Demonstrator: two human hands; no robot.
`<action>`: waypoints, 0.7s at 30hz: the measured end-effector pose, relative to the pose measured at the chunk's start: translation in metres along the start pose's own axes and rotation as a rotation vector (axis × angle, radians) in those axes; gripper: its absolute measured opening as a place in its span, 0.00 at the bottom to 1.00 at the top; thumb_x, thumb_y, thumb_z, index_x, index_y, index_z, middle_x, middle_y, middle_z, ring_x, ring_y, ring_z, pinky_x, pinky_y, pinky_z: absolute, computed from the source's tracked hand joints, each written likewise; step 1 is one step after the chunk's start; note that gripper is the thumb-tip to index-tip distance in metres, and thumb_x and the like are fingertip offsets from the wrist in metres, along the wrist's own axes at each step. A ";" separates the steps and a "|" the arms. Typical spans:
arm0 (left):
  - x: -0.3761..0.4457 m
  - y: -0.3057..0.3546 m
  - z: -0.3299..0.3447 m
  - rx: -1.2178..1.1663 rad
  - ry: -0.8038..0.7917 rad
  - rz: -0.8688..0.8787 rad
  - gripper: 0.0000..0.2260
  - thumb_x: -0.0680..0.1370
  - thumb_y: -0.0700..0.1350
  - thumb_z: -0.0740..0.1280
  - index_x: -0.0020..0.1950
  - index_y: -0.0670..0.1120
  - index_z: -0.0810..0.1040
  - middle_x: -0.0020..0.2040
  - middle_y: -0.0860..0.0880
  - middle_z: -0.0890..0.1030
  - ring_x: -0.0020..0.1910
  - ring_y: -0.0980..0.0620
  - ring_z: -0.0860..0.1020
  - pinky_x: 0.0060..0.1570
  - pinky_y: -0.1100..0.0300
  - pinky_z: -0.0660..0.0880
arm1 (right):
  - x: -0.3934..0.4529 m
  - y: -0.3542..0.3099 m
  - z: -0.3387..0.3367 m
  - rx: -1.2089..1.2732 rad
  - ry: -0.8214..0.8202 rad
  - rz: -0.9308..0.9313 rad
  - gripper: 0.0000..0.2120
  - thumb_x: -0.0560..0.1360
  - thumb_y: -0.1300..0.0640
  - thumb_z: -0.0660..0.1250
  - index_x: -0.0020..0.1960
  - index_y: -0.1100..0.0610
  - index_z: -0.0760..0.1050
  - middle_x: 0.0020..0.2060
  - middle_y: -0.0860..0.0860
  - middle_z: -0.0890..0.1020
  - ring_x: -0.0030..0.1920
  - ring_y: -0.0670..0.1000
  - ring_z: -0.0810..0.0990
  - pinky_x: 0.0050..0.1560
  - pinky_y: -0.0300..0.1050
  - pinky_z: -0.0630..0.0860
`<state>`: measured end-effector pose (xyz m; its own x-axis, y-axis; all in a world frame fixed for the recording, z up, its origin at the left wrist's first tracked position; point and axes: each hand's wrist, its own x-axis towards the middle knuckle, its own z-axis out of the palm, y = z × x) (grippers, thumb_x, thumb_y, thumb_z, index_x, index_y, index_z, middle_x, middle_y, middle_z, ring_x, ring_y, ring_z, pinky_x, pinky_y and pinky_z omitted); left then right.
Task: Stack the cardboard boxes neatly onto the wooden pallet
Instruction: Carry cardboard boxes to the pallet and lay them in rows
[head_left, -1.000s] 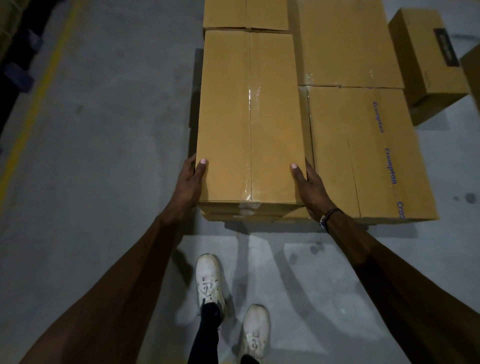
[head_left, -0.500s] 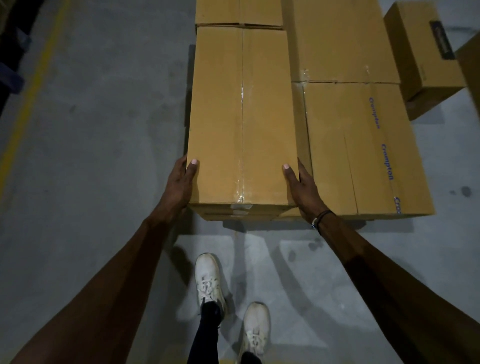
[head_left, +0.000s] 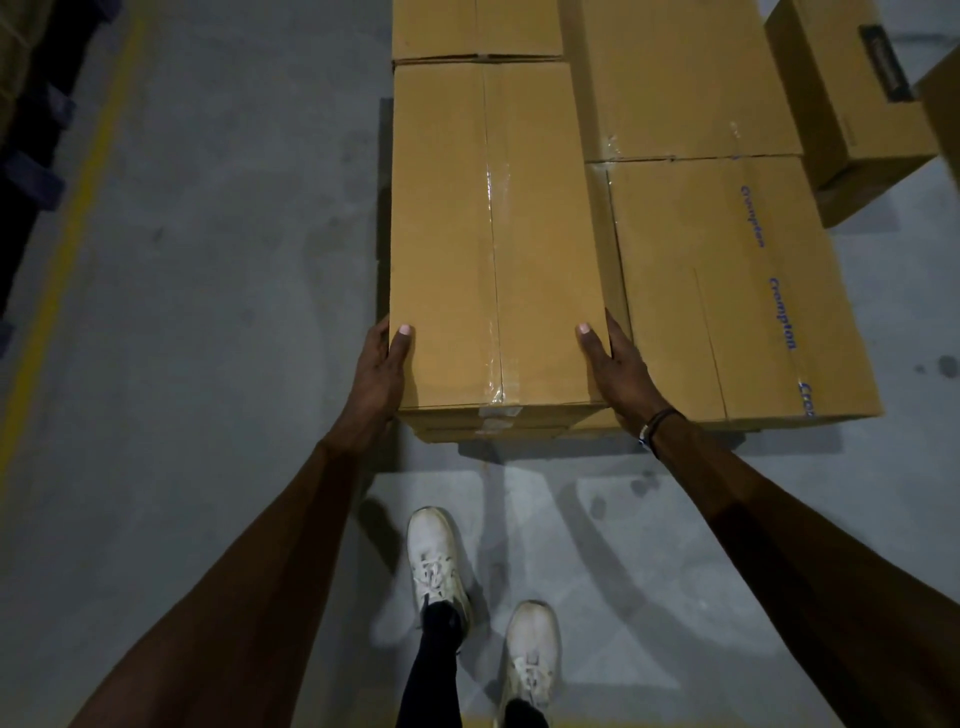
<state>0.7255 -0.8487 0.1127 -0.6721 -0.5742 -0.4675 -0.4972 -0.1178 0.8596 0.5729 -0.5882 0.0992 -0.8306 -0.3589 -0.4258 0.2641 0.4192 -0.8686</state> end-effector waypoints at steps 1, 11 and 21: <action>-0.001 -0.001 0.001 -0.002 -0.001 0.000 0.26 0.86 0.58 0.59 0.80 0.48 0.63 0.73 0.45 0.73 0.68 0.45 0.75 0.69 0.46 0.73 | 0.001 0.000 -0.001 -0.002 -0.008 -0.004 0.37 0.81 0.33 0.63 0.84 0.47 0.58 0.81 0.46 0.65 0.80 0.48 0.63 0.80 0.52 0.61; 0.013 -0.014 -0.008 0.008 -0.029 -0.027 0.32 0.74 0.75 0.63 0.72 0.61 0.66 0.72 0.48 0.74 0.69 0.45 0.76 0.70 0.37 0.72 | 0.001 0.003 0.000 -0.009 -0.011 -0.004 0.34 0.83 0.38 0.62 0.84 0.49 0.59 0.81 0.46 0.66 0.78 0.46 0.65 0.80 0.48 0.62; 0.005 -0.011 -0.007 0.038 -0.012 -0.037 0.33 0.78 0.70 0.63 0.79 0.55 0.64 0.73 0.48 0.74 0.69 0.46 0.76 0.71 0.38 0.73 | -0.005 -0.002 0.003 -0.054 -0.034 0.058 0.36 0.84 0.37 0.60 0.85 0.47 0.51 0.83 0.49 0.60 0.82 0.51 0.60 0.76 0.45 0.59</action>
<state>0.7315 -0.8564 0.1023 -0.6592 -0.5601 -0.5018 -0.5425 -0.1079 0.8331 0.5780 -0.5892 0.1024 -0.7975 -0.3602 -0.4840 0.2837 0.4841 -0.8277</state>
